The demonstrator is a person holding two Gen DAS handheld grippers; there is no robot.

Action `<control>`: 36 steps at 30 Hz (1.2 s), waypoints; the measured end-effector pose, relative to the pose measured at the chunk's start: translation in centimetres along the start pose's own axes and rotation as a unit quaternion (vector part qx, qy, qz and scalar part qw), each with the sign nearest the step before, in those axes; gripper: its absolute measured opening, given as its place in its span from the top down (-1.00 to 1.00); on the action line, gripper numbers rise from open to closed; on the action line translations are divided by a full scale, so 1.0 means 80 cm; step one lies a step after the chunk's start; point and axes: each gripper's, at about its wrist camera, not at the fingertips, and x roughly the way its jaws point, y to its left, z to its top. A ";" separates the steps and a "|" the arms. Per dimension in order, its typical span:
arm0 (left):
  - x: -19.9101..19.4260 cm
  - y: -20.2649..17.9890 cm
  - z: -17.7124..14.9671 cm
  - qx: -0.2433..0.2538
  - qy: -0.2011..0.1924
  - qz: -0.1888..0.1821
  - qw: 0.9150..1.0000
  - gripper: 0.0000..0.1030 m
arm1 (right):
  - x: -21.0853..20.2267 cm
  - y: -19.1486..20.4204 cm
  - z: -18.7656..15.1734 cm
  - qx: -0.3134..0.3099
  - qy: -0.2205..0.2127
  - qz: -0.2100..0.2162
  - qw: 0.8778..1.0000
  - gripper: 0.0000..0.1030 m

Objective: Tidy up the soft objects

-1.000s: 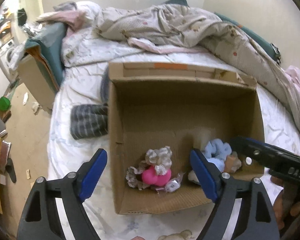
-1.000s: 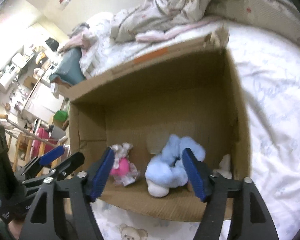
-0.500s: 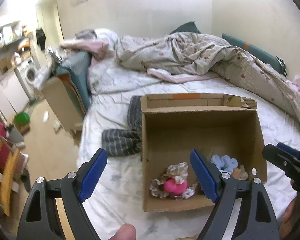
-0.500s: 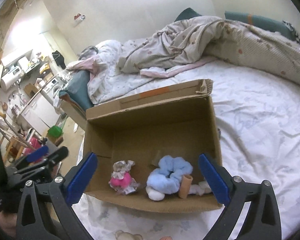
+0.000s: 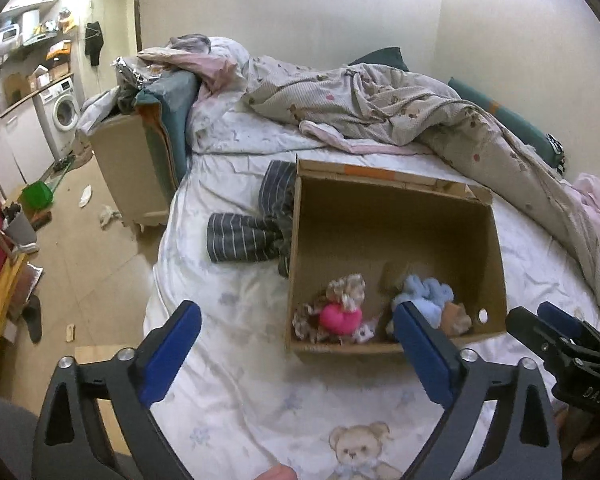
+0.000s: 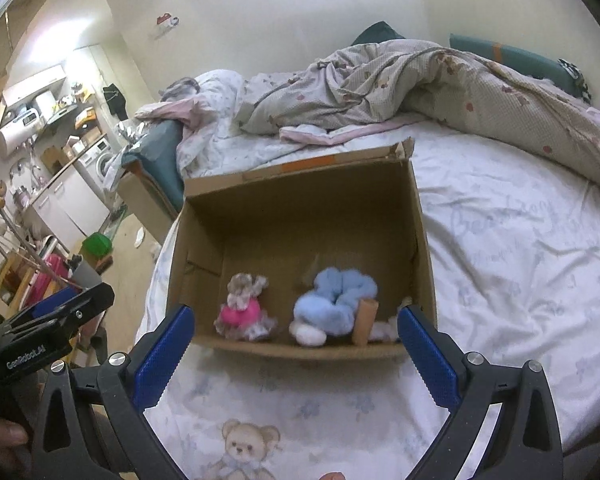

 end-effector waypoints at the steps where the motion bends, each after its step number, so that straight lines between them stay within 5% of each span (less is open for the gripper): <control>1: -0.003 0.000 -0.005 0.000 0.001 -0.002 1.000 -0.94 | -0.002 0.001 -0.004 -0.002 0.001 -0.001 1.000 -1.00; 17: 0.001 0.001 -0.021 -0.003 0.015 0.009 1.000 -0.99 | 0.005 0.008 -0.021 -0.027 0.007 -0.061 0.998 -1.00; 36: 0.007 -0.005 -0.026 0.006 0.016 0.006 1.000 -0.99 | 0.005 0.007 -0.021 -0.032 0.002 -0.069 0.997 -1.00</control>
